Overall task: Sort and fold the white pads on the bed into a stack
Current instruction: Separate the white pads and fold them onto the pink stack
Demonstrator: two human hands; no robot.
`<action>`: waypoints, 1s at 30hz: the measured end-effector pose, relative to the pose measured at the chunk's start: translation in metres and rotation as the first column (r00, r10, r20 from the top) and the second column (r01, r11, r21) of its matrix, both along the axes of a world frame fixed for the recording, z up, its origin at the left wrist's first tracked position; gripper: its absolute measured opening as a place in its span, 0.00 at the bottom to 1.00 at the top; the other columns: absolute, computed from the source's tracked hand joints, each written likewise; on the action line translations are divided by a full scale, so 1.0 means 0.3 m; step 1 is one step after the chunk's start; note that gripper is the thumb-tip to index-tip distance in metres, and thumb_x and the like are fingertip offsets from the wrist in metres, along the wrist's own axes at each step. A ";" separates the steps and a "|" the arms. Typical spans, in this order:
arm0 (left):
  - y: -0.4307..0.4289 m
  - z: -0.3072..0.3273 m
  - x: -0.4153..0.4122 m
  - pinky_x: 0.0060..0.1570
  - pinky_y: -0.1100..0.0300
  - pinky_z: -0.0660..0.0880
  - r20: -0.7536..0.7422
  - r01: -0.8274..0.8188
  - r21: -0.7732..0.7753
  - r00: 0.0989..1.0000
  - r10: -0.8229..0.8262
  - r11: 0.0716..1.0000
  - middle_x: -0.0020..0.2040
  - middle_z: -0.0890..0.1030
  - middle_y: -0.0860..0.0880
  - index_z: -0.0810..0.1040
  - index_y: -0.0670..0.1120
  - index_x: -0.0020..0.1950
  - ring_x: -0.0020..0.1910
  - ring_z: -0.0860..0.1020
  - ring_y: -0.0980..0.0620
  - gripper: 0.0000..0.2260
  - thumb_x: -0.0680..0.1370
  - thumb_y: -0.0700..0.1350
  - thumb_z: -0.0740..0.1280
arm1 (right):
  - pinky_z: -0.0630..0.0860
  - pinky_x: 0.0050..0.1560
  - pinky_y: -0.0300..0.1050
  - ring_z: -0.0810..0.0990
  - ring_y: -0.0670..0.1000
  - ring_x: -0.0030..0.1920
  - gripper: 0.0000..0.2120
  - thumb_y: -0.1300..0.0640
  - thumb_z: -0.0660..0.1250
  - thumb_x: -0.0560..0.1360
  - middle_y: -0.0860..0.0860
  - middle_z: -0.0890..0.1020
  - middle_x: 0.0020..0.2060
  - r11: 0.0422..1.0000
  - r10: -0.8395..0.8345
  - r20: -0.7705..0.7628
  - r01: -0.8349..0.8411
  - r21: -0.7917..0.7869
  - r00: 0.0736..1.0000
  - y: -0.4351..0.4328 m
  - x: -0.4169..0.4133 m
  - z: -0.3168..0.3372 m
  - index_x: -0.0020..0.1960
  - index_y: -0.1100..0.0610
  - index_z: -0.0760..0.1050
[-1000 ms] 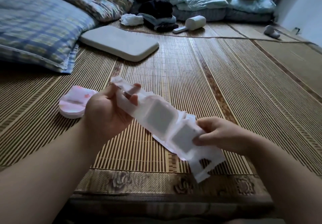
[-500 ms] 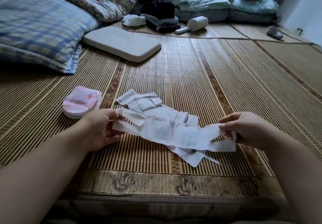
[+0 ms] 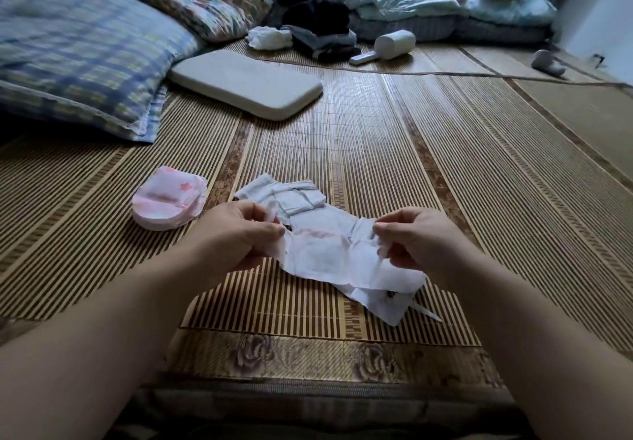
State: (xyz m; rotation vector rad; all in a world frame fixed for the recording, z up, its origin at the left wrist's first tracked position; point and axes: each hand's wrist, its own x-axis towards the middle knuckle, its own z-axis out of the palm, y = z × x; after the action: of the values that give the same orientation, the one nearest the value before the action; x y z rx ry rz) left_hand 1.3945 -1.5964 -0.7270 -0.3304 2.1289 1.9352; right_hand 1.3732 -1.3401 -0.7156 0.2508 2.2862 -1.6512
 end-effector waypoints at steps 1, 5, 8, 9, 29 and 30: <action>0.009 -0.001 -0.001 0.24 0.64 0.74 -0.007 0.001 -0.017 1.000 -0.001 1.000 0.32 0.81 0.49 0.79 0.44 0.43 0.27 0.79 0.58 0.02 0.72 0.39 0.71 | 0.80 0.34 0.43 0.82 0.49 0.32 0.05 0.59 0.68 0.74 0.56 0.84 0.38 1.000 0.005 0.010 -0.005 0.013 1.000 -0.017 0.003 -0.007 0.48 0.60 0.79; 0.047 0.001 -0.004 0.25 0.66 0.73 -0.030 0.038 -0.087 0.999 -0.041 0.995 0.37 0.81 0.46 0.80 0.43 0.47 0.27 0.79 0.59 0.05 0.72 0.40 0.72 | 0.80 0.38 0.48 0.82 0.54 0.35 0.07 0.60 0.60 0.79 0.60 0.83 0.43 1.000 -0.003 0.066 0.004 -0.006 0.998 -0.032 0.001 -0.011 0.53 0.59 0.76; 0.090 0.004 -0.005 0.28 0.63 0.76 -0.061 0.069 -0.137 0.995 -0.078 0.988 0.39 0.82 0.46 0.80 0.44 0.46 0.30 0.81 0.57 0.04 0.72 0.40 0.72 | 0.80 0.39 0.48 0.81 0.54 0.35 0.08 0.64 0.59 0.78 0.60 0.83 0.45 1.000 0.012 0.095 -0.012 -0.001 0.995 -0.020 0.005 -0.008 0.53 0.58 0.75; 0.109 0.006 -0.005 0.31 0.60 0.77 -0.073 0.089 -0.173 0.992 -0.103 0.981 0.39 0.82 0.46 0.80 0.44 0.46 0.32 0.81 0.55 0.05 0.72 0.41 0.72 | 0.80 0.38 0.47 0.81 0.54 0.35 0.08 0.64 0.59 0.78 0.60 0.83 0.45 1.000 0.018 0.100 -0.018 -0.001 0.995 -0.019 0.008 -0.007 0.53 0.58 0.75; 0.119 -0.061 -0.061 0.33 0.61 0.69 -0.041 0.104 -0.843 0.966 -0.255 0.528 0.33 0.78 0.57 0.82 0.51 0.40 0.34 0.77 0.58 0.06 0.69 0.53 0.73 | 0.73 0.37 0.40 0.78 0.45 0.42 0.18 0.48 0.76 0.64 0.47 0.81 0.44 0.693 0.185 0.060 -0.174 0.700 0.981 0.094 0.031 -0.020 0.50 0.52 0.79; 0.125 -0.062 -0.063 0.33 0.61 0.69 -0.025 0.121 -0.841 0.965 -0.262 0.527 0.33 0.80 0.57 0.82 0.51 0.38 0.34 0.77 0.57 0.06 0.70 0.52 0.73 | 0.71 0.34 0.40 0.78 0.45 0.38 0.13 0.48 0.76 0.64 0.46 0.81 0.39 0.688 0.194 0.058 -0.178 0.704 0.979 0.089 0.029 -0.023 0.44 0.52 0.79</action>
State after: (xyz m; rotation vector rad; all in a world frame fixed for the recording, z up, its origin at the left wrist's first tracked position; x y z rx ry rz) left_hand 1.3757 -1.5588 -0.7455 -0.0815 2.9181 0.6808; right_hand 1.3820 -1.3134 -0.7226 0.1506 2.7547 -0.6007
